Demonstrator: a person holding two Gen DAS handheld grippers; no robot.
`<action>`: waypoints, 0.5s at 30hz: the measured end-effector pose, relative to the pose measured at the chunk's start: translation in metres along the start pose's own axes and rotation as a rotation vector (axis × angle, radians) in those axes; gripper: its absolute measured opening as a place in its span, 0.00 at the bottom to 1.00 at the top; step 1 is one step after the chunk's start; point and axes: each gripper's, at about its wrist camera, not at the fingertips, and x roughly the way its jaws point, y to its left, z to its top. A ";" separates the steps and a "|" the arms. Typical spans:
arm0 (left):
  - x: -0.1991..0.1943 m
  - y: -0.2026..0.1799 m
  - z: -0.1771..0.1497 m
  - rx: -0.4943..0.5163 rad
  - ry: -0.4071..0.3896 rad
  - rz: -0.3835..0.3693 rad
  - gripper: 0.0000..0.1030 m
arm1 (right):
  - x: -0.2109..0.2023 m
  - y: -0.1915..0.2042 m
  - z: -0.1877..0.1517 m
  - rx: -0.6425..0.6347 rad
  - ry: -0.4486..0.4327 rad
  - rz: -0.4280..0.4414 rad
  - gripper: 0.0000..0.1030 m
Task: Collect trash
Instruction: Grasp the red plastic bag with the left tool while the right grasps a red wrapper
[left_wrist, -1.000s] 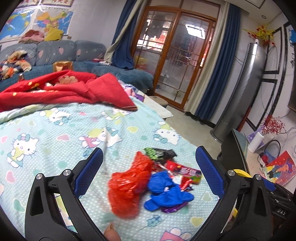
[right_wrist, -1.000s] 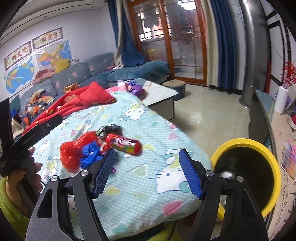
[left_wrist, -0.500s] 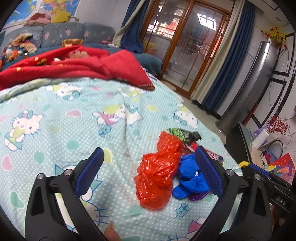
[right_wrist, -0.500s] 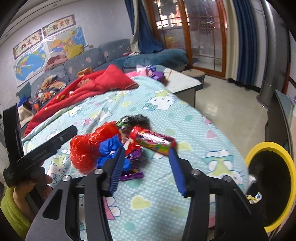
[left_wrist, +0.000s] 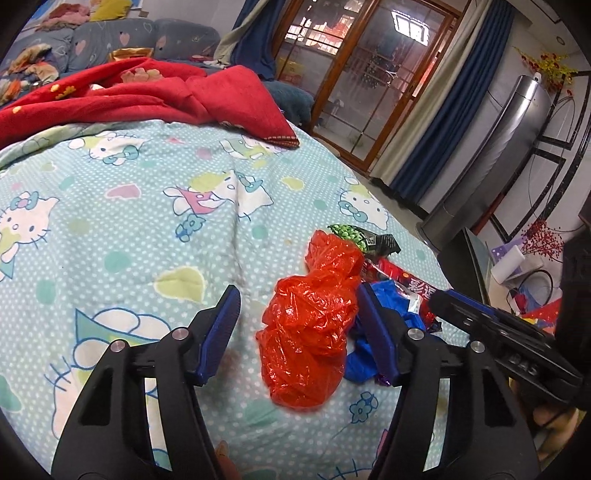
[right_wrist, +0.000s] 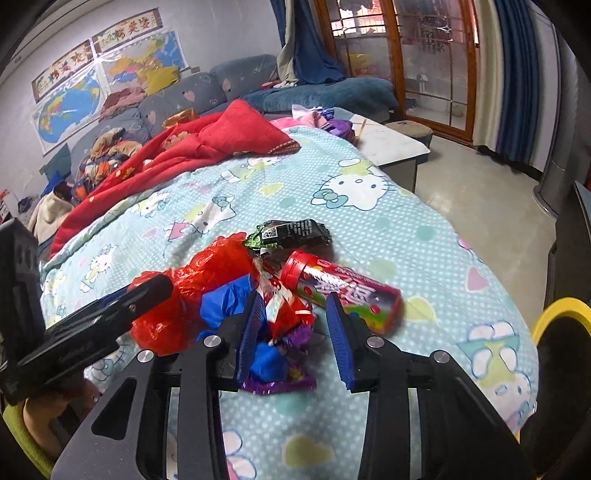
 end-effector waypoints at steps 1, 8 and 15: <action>0.000 0.000 0.000 0.001 0.002 -0.004 0.54 | 0.004 0.000 0.001 -0.003 0.004 -0.002 0.34; 0.003 -0.003 -0.001 0.006 0.016 -0.016 0.51 | 0.017 0.003 0.001 -0.022 0.037 0.022 0.26; 0.004 -0.004 -0.002 0.003 0.021 -0.026 0.40 | 0.010 0.005 -0.007 -0.038 0.047 0.037 0.09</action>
